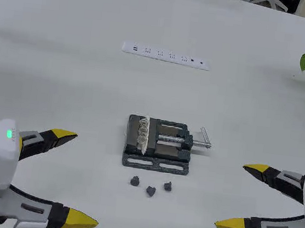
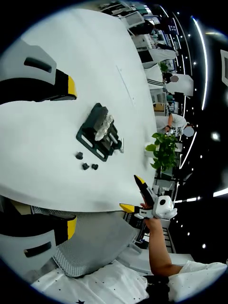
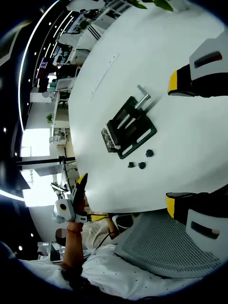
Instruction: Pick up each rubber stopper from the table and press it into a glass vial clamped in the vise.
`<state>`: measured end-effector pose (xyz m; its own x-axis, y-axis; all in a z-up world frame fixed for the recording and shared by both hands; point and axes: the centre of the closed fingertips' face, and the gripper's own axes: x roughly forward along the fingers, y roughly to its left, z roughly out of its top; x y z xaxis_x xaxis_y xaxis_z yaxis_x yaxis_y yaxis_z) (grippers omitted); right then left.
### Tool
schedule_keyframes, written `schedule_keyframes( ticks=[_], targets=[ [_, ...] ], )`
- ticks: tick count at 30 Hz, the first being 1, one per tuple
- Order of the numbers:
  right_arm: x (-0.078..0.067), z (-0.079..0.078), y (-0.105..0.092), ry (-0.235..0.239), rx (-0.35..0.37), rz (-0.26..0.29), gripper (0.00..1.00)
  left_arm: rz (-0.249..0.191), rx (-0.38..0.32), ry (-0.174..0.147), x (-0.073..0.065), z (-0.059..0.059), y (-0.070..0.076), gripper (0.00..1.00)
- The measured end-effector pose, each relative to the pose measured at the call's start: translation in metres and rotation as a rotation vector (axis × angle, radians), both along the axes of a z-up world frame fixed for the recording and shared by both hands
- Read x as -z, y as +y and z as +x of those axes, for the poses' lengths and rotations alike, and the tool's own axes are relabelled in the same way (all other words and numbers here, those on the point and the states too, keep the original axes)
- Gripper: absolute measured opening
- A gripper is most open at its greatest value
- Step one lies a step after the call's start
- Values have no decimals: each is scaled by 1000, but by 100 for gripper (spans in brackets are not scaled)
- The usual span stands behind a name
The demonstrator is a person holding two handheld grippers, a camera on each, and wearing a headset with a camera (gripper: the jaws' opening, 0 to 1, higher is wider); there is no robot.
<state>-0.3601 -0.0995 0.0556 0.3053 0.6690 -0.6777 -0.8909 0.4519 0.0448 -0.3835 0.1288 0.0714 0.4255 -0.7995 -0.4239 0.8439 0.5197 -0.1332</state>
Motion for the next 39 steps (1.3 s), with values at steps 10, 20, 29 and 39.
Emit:
schedule_keyframes(
  ticks=[10, 20, 29, 39],
  targets=[
    [1, 5, 14, 7, -39, 8, 77, -2, -3, 1, 1, 1, 1, 99],
    [10, 8, 32, 38, -101, 10, 67, -5, -8, 2, 0, 3, 1, 99],
    [22, 14, 43, 69, -143, 17, 55, -7, -15, 6, 0, 6, 1, 99],
    [37, 16, 61, 92, -196, 14, 41, -7, -20, 11, 1, 9, 1, 99]
  ],
)
